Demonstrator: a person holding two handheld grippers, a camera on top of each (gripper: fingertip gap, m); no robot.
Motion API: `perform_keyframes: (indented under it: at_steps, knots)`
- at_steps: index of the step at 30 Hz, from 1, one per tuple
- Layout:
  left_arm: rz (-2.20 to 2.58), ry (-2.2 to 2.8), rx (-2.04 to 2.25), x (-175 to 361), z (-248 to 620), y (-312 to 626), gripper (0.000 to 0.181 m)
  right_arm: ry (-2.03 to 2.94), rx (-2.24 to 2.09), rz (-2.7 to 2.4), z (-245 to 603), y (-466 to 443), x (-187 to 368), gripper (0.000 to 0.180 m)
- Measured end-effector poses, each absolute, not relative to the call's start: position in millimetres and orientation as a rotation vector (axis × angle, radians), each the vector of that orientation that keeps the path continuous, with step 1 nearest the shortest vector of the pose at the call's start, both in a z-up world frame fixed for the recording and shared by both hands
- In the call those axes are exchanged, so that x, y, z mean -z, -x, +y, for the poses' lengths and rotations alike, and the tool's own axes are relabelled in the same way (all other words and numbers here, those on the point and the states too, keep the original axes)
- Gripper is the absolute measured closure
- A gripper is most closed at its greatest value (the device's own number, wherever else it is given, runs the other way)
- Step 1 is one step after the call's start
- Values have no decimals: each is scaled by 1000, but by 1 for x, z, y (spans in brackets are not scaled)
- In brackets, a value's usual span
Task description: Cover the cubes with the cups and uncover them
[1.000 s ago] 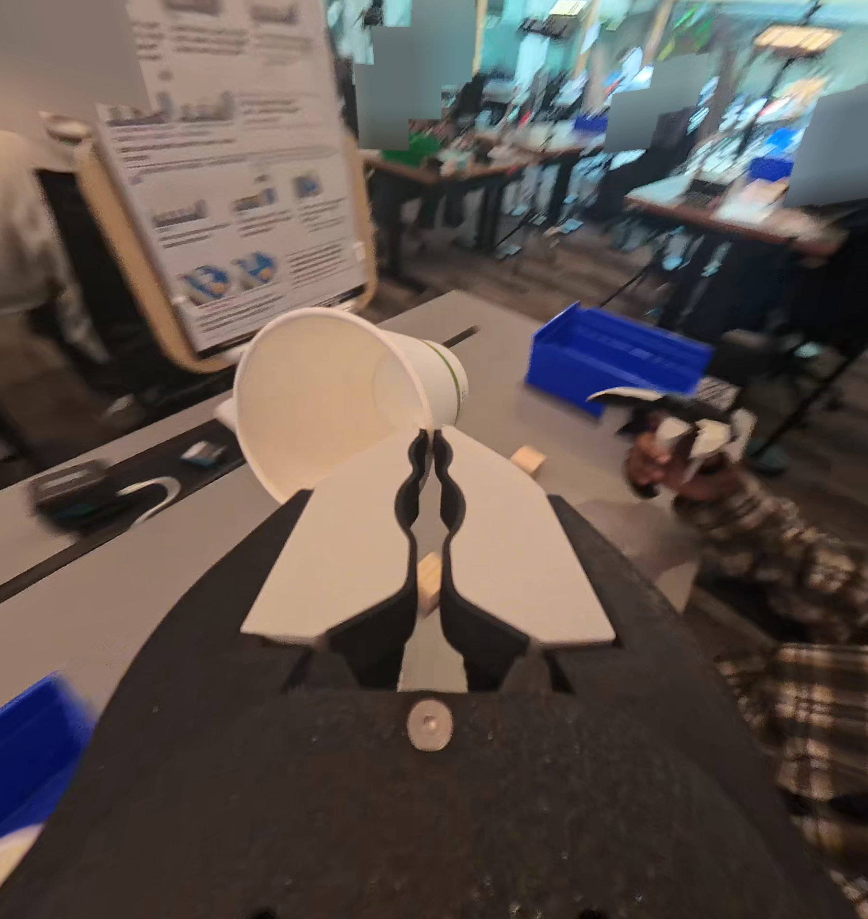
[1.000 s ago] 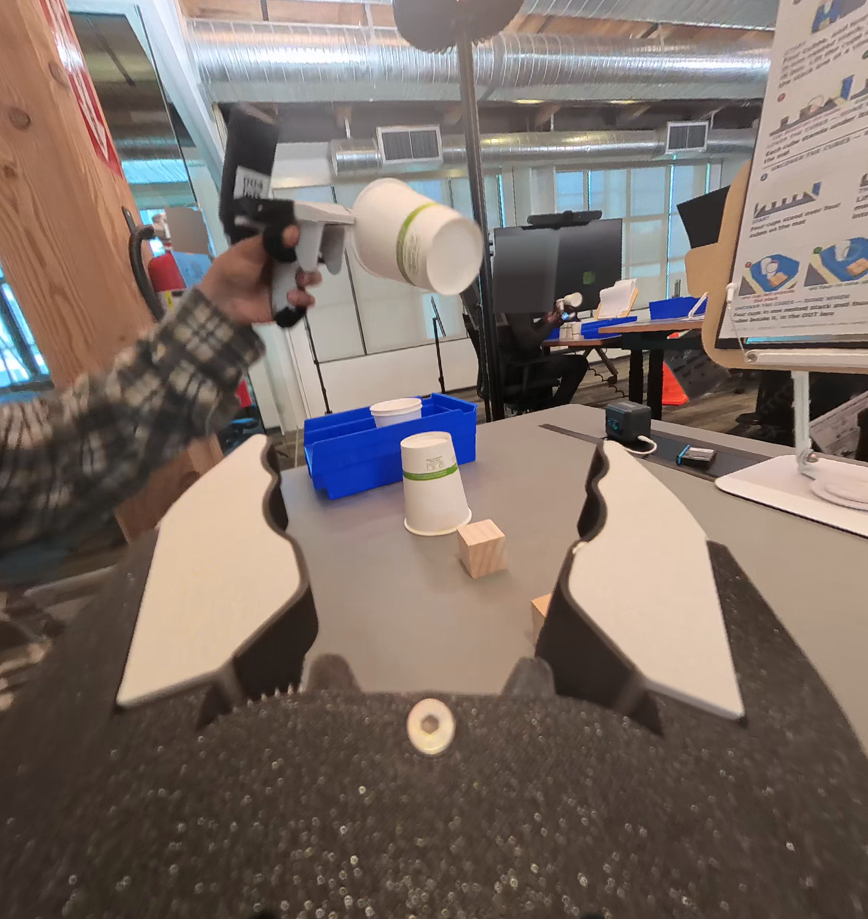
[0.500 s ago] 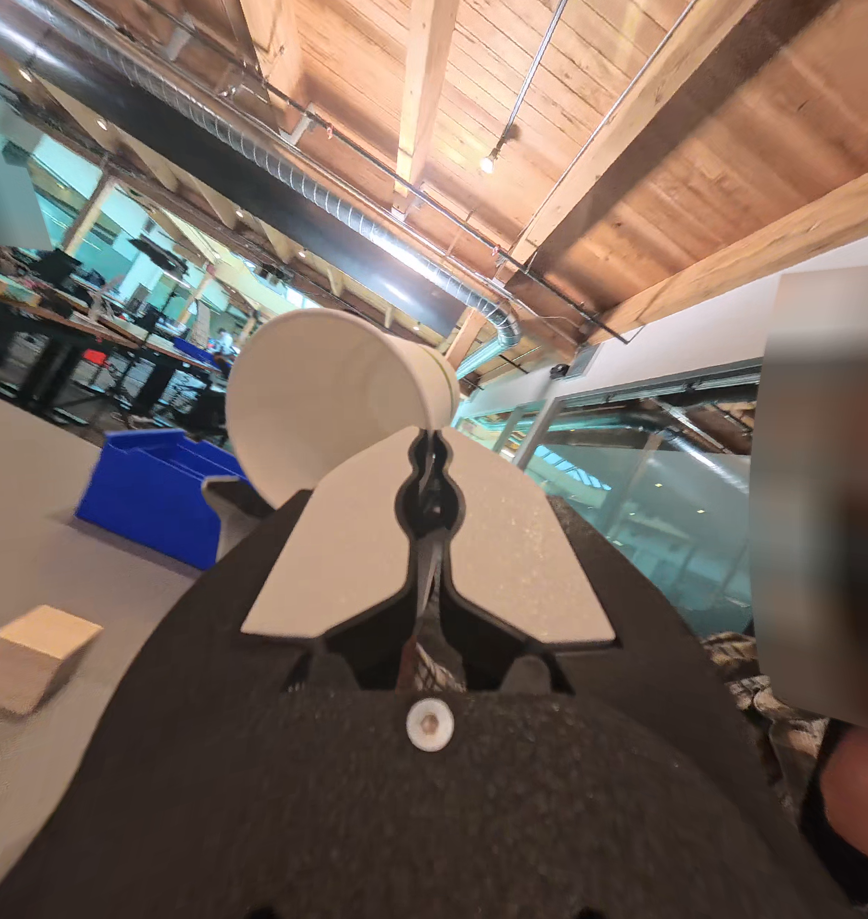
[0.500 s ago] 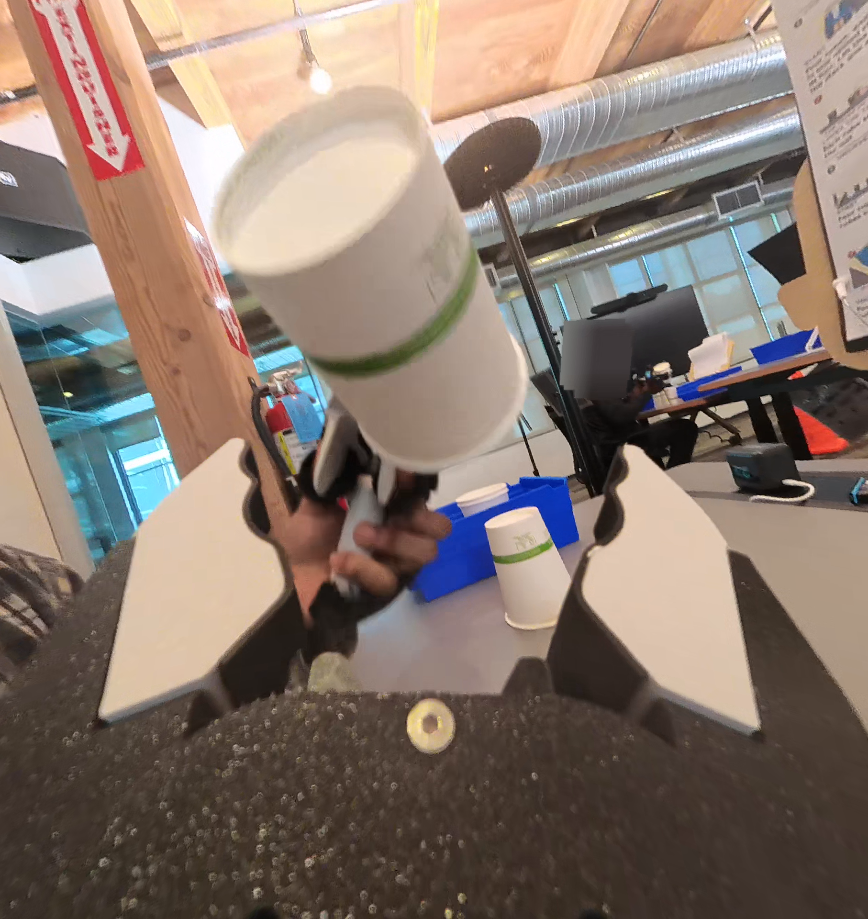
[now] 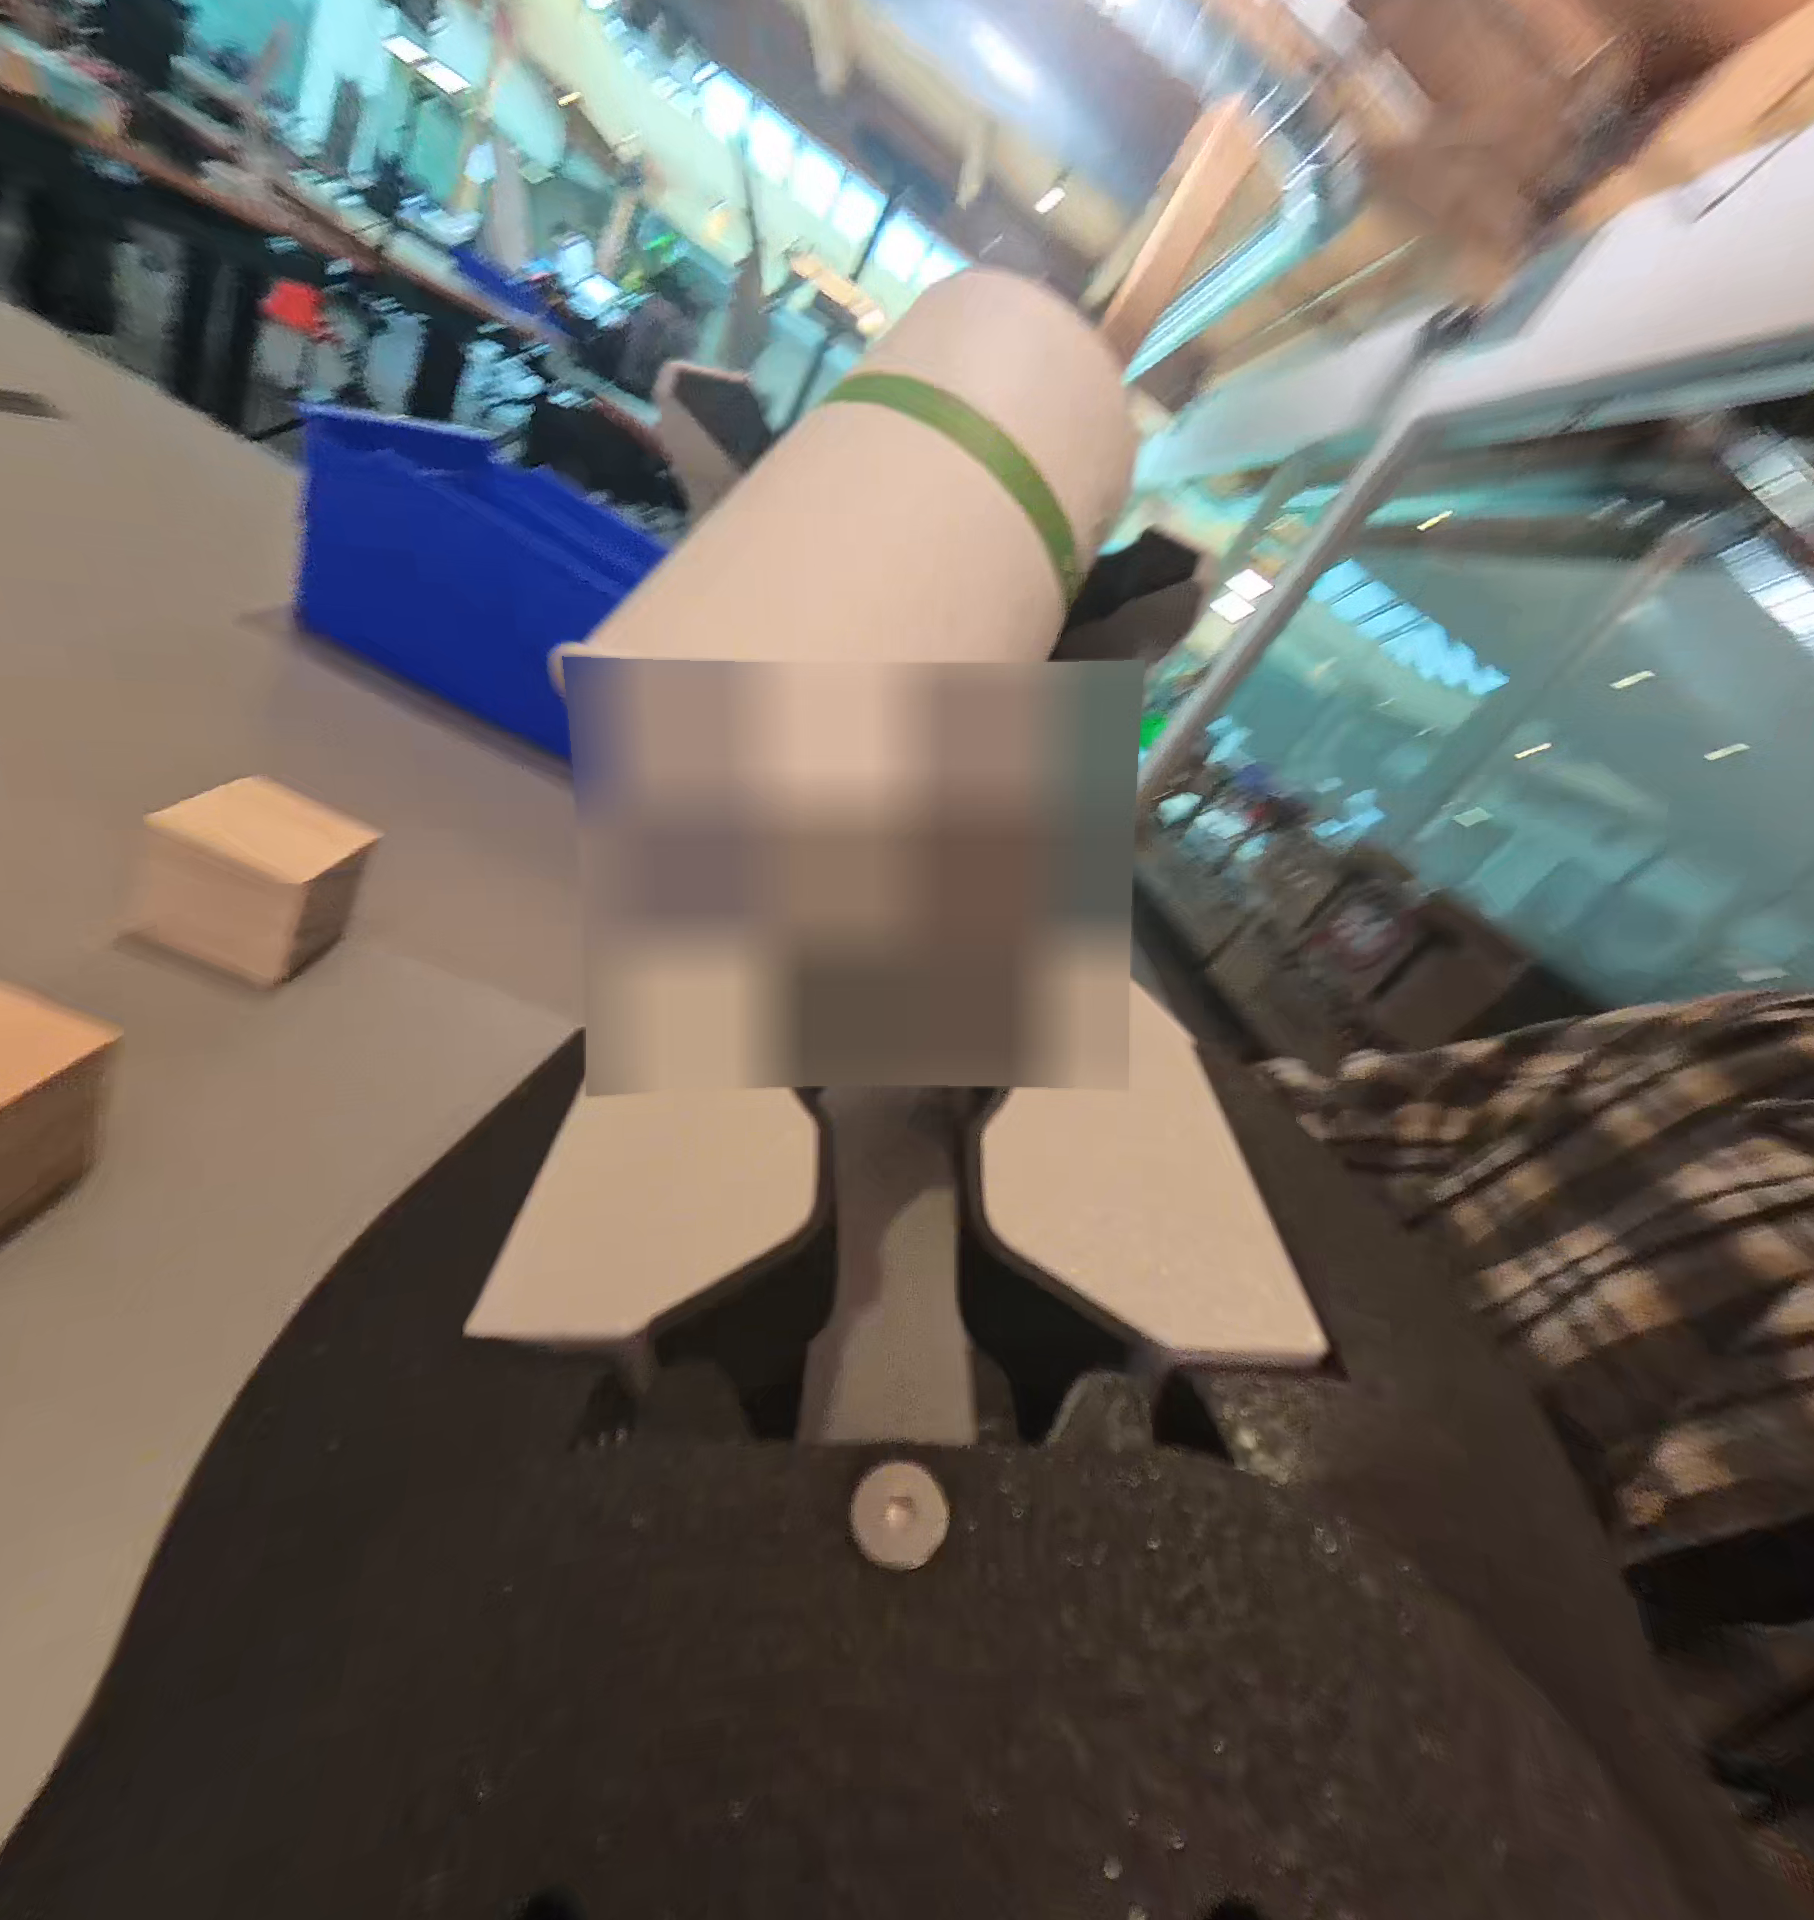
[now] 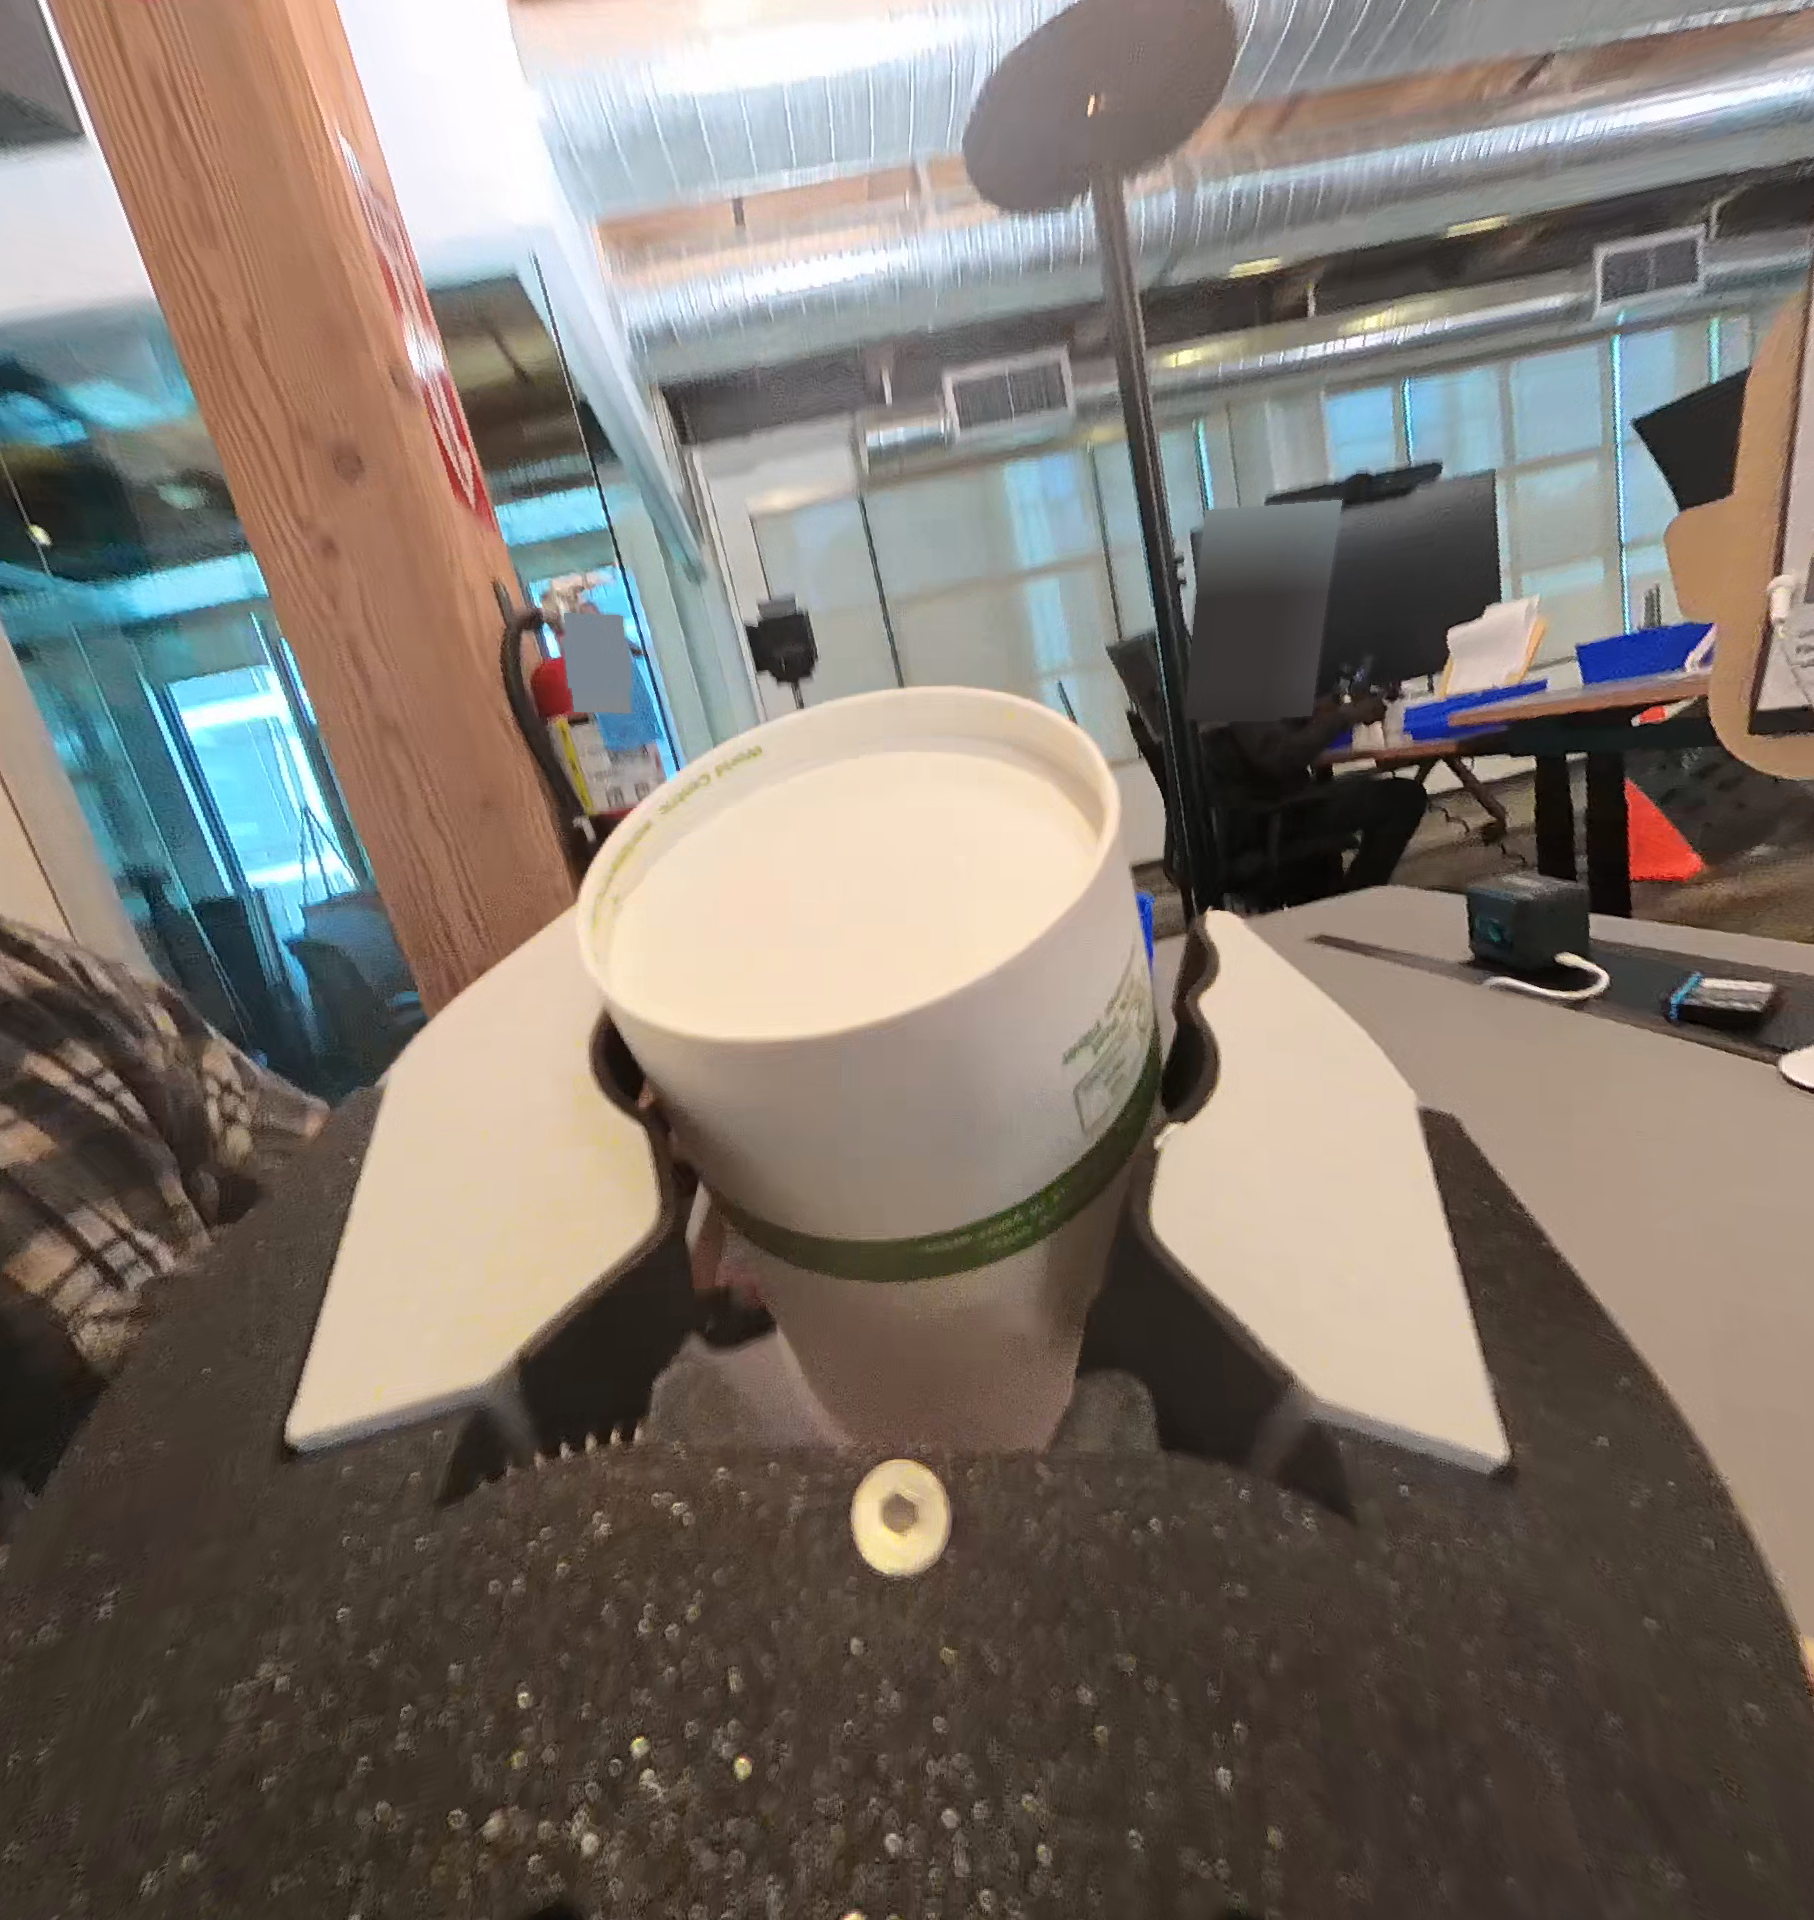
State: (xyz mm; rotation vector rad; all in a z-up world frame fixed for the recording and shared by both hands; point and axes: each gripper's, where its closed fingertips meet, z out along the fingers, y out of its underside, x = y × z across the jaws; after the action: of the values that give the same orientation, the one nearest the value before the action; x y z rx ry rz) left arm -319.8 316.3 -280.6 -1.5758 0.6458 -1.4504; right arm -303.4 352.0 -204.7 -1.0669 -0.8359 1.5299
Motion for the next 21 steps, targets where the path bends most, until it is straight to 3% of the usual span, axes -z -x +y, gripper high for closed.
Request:
perform_keyframes:
  at_steps: [5,8,13,21]
  knots:
    - [820,1688,927,285,328,347,108,1133,-1519,-972,340,305,219,80]
    - [966,1728,750,286,329,342,91,1133,-1566,-1034,327,315,225,80]
    - [1139,1832,758,308,321,317,82,1169,-1561,-1166,307,335,243,81]
    - [1247,1857,796,320,312,302,93,1216,-1591,-1272,293,345,259,81]
